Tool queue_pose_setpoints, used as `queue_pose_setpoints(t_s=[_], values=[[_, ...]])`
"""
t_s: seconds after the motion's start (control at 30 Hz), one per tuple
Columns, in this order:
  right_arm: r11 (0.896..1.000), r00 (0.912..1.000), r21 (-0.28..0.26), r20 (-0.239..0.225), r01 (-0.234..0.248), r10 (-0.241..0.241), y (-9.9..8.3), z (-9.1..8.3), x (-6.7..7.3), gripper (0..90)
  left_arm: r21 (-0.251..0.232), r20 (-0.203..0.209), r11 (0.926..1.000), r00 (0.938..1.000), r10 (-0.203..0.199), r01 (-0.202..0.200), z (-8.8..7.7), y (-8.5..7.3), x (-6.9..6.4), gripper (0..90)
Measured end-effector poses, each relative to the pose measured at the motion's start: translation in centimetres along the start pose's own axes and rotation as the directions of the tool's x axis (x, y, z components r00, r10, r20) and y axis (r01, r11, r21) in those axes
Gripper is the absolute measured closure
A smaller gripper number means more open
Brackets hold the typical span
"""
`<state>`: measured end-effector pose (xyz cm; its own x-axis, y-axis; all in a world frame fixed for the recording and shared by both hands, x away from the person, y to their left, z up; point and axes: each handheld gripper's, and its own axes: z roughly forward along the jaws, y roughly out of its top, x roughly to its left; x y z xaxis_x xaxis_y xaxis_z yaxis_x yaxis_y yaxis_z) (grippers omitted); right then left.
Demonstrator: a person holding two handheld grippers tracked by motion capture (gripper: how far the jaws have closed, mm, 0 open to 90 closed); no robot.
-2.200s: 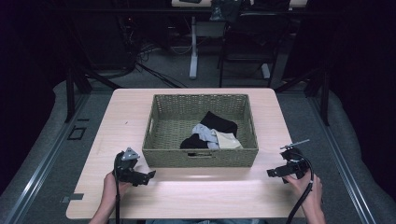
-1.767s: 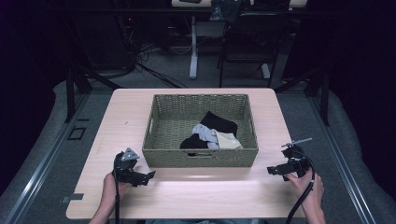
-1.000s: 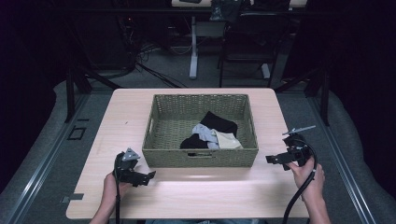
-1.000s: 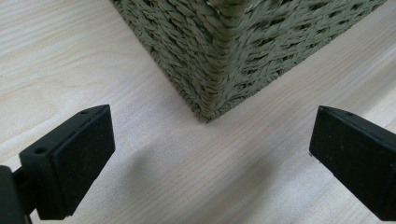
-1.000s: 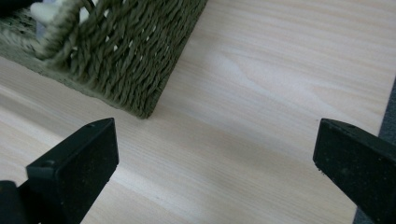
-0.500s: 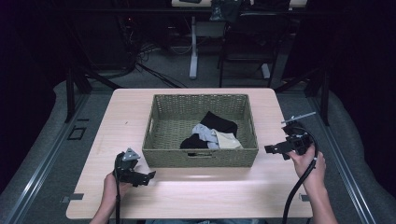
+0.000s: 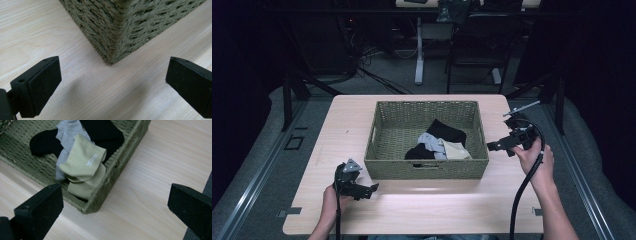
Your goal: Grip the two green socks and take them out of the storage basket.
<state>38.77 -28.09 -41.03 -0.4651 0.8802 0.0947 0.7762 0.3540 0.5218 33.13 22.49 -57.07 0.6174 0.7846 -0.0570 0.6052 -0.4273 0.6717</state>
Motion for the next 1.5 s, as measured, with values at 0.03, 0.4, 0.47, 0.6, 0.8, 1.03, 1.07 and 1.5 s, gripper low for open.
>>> queue_pose_setpoints(t_s=[0.03,0.4,0.47,0.6,0.8,1.03,1.07,1.5], values=[[1.0,1.0,0.003,-0.002,0.005,-0.005,0.3,0.0,0.2,0.0,0.0,0.0,1.0,1.0,0.001,-0.001,0.0,0.0,0.0,0.2],[0.996,0.9976,0.057,-0.007,0.069,-0.069,3.8,0.6,2.0,0.0,0.006,0.004,1.0,1.0,0.001,-0.001,0.0,0.0,0.0,0.2],[0.996,0.9973,0.06,-0.018,0.072,-0.071,4.3,0.9,2.3,0.0,0.005,0.006,1.0,1.0,0.0,0.0,0.0,0.0,0.1,0.2],[0.993,0.9964,0.08,-0.025,0.083,-0.082,5.2,1.4,3.0,0.0,0.003,0.006,1.0,1.0,-0.001,0.001,0.0,0.0,0.1,0.2],[0.987,0.9947,0.127,-0.032,0.101,-0.098,6.5,2.6,4.0,0.6,0.006,0.006,1.0,1.0,0.001,-0.001,0.0,0.0,0.1,0.2],[0.978,0.9913,0.161,-0.048,0.129,-0.123,7.7,4.1,4.9,1.8,0.006,0.006,1.0,1.0,0.0,0.0,0.0,0.0,0.1,0.2],[0.977,0.9903,0.166,-0.055,0.135,-0.128,7.9,4.4,5.1,2.4,0.006,0.006,1.0,1.0,0.0,0.0,0.0,0.0,0.1,0.2],[0.966,0.9914,0.232,-0.087,0.115,-0.097,9.2,9.3,6.2,14.6,0.001,0.003,1.0,1.0,-0.002,0.002,0.0,-0.1,0.1,0.2]])
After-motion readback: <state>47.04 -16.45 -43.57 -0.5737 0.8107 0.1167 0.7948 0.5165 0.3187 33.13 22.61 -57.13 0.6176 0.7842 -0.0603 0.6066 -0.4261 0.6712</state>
